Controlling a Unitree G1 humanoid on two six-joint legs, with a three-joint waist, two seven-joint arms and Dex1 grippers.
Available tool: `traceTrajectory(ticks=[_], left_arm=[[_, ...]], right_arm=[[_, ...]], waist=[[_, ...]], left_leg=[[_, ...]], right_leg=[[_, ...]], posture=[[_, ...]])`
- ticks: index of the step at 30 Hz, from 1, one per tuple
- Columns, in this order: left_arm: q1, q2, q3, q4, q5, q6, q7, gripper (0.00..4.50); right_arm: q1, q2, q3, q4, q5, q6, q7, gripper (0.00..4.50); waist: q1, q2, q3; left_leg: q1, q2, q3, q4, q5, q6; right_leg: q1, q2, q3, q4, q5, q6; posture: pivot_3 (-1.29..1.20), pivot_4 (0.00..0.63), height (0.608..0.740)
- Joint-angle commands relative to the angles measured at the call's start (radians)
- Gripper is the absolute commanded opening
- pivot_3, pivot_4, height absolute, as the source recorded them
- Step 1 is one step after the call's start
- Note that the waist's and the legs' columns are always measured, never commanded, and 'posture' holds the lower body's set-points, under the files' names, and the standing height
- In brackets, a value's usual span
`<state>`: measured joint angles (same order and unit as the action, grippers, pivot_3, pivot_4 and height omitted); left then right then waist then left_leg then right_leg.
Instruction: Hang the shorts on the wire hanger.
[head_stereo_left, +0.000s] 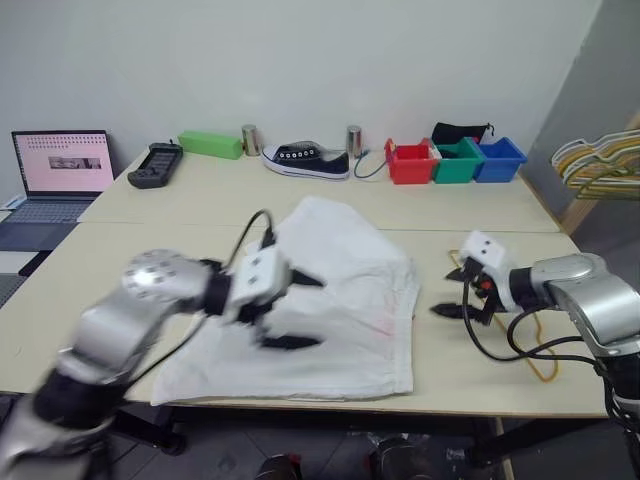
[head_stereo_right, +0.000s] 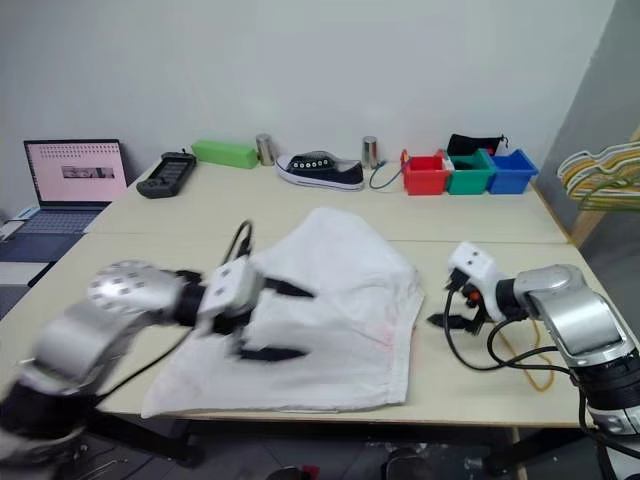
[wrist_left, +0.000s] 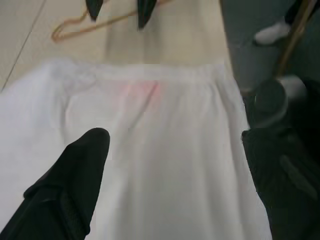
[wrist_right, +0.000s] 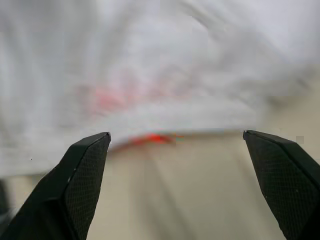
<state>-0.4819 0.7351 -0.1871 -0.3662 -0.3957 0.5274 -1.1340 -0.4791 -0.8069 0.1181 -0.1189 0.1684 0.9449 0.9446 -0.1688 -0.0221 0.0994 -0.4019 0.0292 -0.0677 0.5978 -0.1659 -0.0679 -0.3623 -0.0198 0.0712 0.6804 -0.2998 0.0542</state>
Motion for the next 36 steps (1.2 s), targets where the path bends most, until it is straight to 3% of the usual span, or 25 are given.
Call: traceTrajectory(ticks=[1,5,11,16,27,31,36], left_arm=[[-0.062,-0.115,-0.073,0.087,0.066,-0.016,0.100,4.46],[-0.102,-0.191,-0.136,0.162,0.126,-0.064,0.114,4.46],[-0.088,-0.199,-0.151,0.171,0.148,-0.090,0.089,4.46],[-0.064,-0.190,-0.150,0.165,0.160,-0.092,0.091,4.46],[-0.068,-0.183,-0.149,0.151,0.168,-0.071,0.088,4.46],[-0.067,-0.177,-0.148,0.146,0.167,-0.067,0.083,4.50],[-0.075,-0.179,-0.147,0.150,0.170,-0.065,0.083,4.50]], right_arm=[[0.007,-0.015,-0.084,0.132,-0.072,-0.030,-0.165,4.50],[0.023,-0.037,-0.104,0.260,-0.087,-0.035,-0.205,4.50],[0.055,-0.037,-0.111,0.267,-0.034,0.032,-0.174,4.50],[0.058,-0.020,-0.102,0.259,-0.013,0.067,-0.175,4.50],[0.090,-0.031,-0.071,0.253,0.063,0.184,-0.101,4.50],[0.101,-0.033,-0.067,0.251,0.079,0.202,-0.086,4.02],[0.103,-0.034,-0.057,0.273,0.078,0.192,-0.084,2.71]], waist=[[-0.031,0.001,0.000],[-0.081,0.001,0.000],[-0.147,0.002,-0.001],[-0.169,0.002,-0.001],[-0.168,-0.001,-0.002],[-0.165,-0.005,-0.004],[-0.165,-0.007,-0.005]], left_leg=[[0.000,0.000,0.001,0.001,0.000,0.000],[0.000,0.000,0.002,-0.001,0.000,0.000],[0.002,0.000,0.002,-0.004,0.000,0.000],[0.005,0.000,0.000,-0.003,0.000,0.000],[0.005,0.000,-0.002,-0.003,0.000,0.000],[0.005,0.000,-0.005,-0.004,0.000,0.000],[0.005,0.000,-0.005,-0.004,0.000,0.000]], right_leg=[[0.000,0.000,0.002,0.000,0.004,0.007],[0.000,0.001,0.003,0.000,0.003,0.007],[0.000,0.001,0.003,0.000,0.002,0.007],[0.005,0.001,0.003,-0.001,-0.001,0.001],[0.007,0.001,0.001,-0.001,-0.002,0.001],[0.008,0.002,-0.001,-0.001,-0.004,-0.001],[0.008,0.002,-0.001,-0.002,-0.004,-0.001]], posture=[[-0.30,0.041,0.740],[-0.30,0.037,0.740],[-0.29,0.034,0.740],[-0.28,0.034,0.740],[-0.27,0.039,0.740],[-0.27,0.042,0.740],[-0.27,0.043,0.740]])
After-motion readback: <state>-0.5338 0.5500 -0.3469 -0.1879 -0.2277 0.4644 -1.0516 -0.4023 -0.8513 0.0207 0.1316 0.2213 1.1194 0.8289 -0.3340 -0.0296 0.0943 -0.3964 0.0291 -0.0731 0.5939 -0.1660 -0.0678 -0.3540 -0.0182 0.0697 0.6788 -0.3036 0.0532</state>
